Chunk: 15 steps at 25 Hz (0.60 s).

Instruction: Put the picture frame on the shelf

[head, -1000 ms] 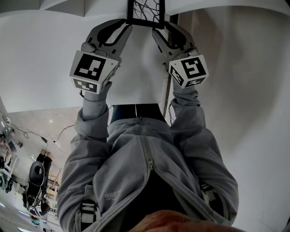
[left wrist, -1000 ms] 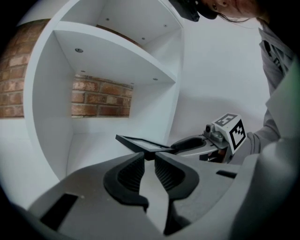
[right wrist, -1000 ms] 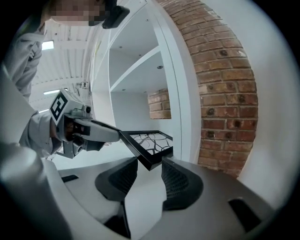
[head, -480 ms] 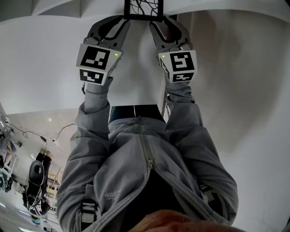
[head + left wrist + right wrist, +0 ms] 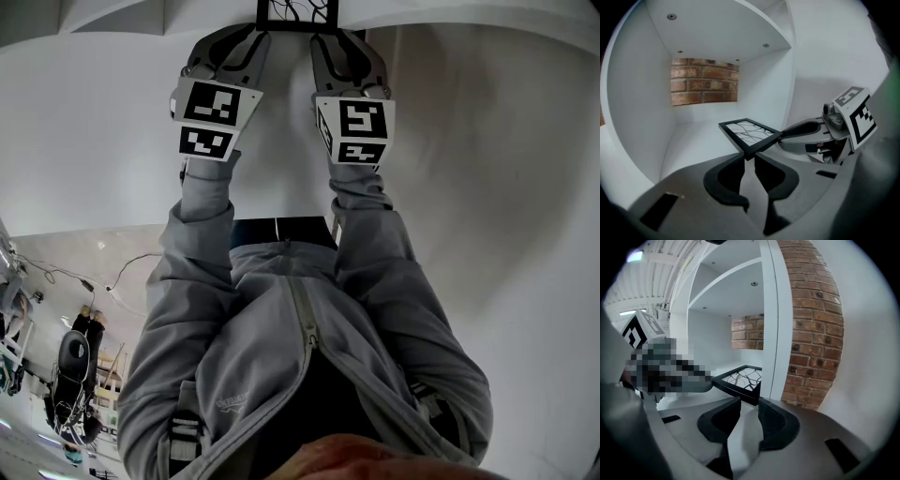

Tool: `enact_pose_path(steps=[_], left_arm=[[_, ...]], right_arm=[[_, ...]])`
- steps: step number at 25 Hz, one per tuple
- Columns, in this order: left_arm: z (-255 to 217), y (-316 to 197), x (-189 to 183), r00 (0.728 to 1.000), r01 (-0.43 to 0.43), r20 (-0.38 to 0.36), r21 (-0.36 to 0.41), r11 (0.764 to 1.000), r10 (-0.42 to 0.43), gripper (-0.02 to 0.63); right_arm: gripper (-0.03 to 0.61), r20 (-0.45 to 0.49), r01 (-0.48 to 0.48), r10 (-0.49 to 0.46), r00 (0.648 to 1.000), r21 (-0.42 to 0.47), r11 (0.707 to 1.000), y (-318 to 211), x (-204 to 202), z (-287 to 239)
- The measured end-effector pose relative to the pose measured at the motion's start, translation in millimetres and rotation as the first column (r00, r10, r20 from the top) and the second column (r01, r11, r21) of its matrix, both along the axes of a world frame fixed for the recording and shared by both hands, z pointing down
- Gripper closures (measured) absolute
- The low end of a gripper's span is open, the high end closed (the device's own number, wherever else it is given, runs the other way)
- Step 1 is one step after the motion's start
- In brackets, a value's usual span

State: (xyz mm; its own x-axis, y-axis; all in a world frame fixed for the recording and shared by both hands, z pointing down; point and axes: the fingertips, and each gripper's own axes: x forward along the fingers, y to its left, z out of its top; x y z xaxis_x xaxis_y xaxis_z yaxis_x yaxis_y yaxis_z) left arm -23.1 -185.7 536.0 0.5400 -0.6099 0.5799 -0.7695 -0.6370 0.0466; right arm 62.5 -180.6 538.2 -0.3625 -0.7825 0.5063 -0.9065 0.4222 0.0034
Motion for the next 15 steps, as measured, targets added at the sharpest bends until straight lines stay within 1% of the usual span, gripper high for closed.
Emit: enact_pose_path(steps=[6, 11, 15], left_arm=[[-2.7, -24.9, -1.5, 0.998, 0.041, 0.042, 0.004, 0.999, -0.041, 0.541], [-2.3, -29.2, -3.3, 0.995, 0.069, 0.065, 0.012, 0.998, -0.070, 0.543], [-1.6, -33.2, -3.0, 0.993, 0.085, 0.081, 0.028, 0.996, -0.087, 0.543]], right_arm=[[0.446, -0.028, -0.038, 0.038, 0.999, -0.032, 0.999, -22.8, -1.6, -6.5], [0.445, -0.051, -0.037, 0.035, 0.998, -0.032, 0.999, -22.9, -3.8, -9.0], [0.449, -0.050, -0.027, 0.025, 0.998, -0.039, 0.999, -20.3, -7.0, -11.1]])
